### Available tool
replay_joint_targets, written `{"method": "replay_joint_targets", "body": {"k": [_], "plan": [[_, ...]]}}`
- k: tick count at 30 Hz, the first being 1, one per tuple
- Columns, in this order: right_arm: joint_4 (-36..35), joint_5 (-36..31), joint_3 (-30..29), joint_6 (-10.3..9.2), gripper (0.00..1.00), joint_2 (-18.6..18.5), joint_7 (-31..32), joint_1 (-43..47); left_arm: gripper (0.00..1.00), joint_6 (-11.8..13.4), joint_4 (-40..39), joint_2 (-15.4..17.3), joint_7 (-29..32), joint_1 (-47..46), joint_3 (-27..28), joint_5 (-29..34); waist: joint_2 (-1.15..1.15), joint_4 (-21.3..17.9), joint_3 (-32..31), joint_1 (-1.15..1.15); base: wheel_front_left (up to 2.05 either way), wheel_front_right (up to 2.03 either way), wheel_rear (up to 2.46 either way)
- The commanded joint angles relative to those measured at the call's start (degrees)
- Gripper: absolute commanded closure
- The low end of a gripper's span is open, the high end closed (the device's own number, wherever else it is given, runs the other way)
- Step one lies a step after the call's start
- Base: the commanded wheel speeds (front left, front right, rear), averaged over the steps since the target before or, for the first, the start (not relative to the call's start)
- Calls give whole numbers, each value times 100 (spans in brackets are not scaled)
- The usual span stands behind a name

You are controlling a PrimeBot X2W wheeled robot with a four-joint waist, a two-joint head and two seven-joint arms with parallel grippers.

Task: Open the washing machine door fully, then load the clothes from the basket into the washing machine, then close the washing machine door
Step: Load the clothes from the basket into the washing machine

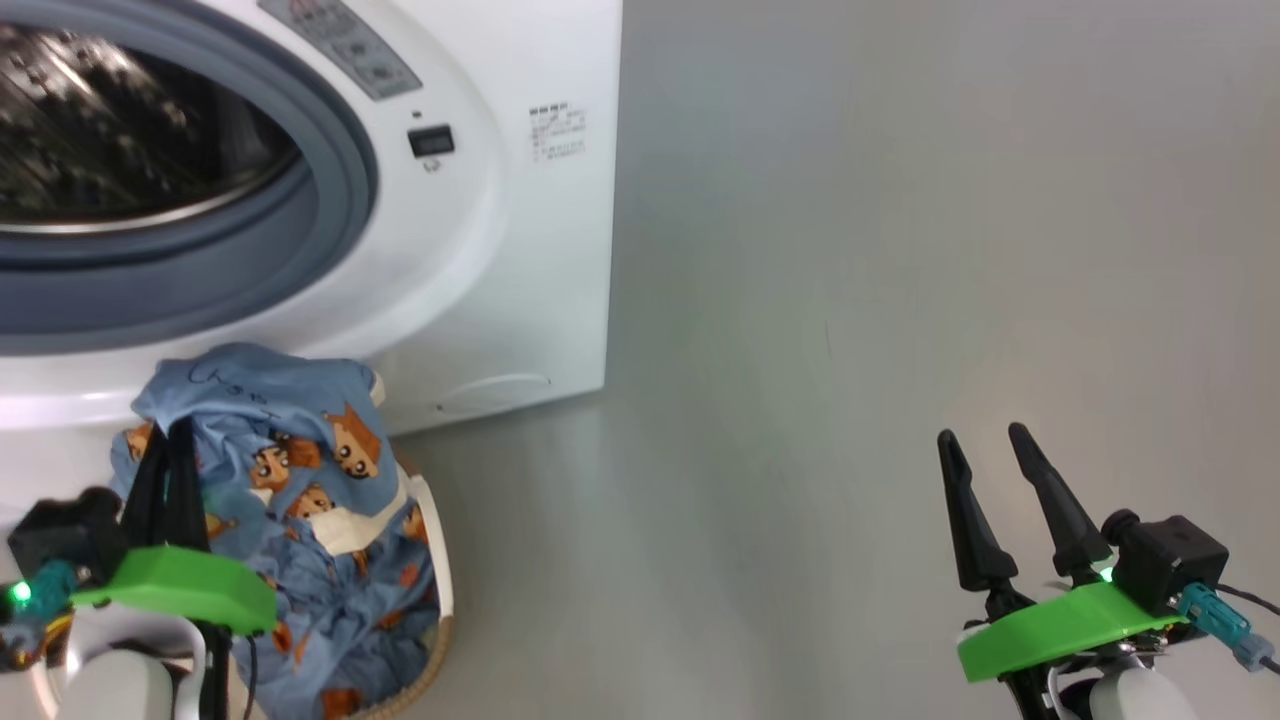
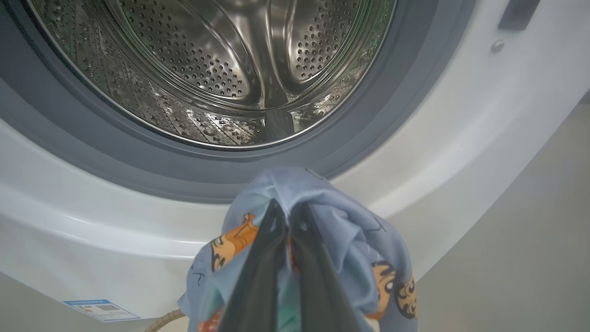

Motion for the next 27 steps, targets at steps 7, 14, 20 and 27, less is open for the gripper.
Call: {"method": "replay_joint_targets", "body": {"k": [7, 14, 20, 27], "plan": [[-170, -106, 41, 57, 0, -91, -68, 320, 100, 145, -1077, -43, -77, 683, 342, 123, 0, -40, -835, 0, 0, 0, 0], [-354, -226, 30, 57, 0, -127, 31, 511, 100, 256, -1572, -153, -77, 1189, 438, 237, 0, -53, -1176, 0, 0, 0, 0], [-532, -283, -7, 57, 0, -136, 166, 630, 100, 358, -1902, -286, -77, 1551, 514, 293, 0, -37, -1378, 0, 0, 0, 0], [-700, -321, -28, 57, 0, -127, 275, 736, 100, 438, -2196, -394, -77, 1843, 602, 387, 0, 8, -1539, 0, 0, 0, 0]]}}
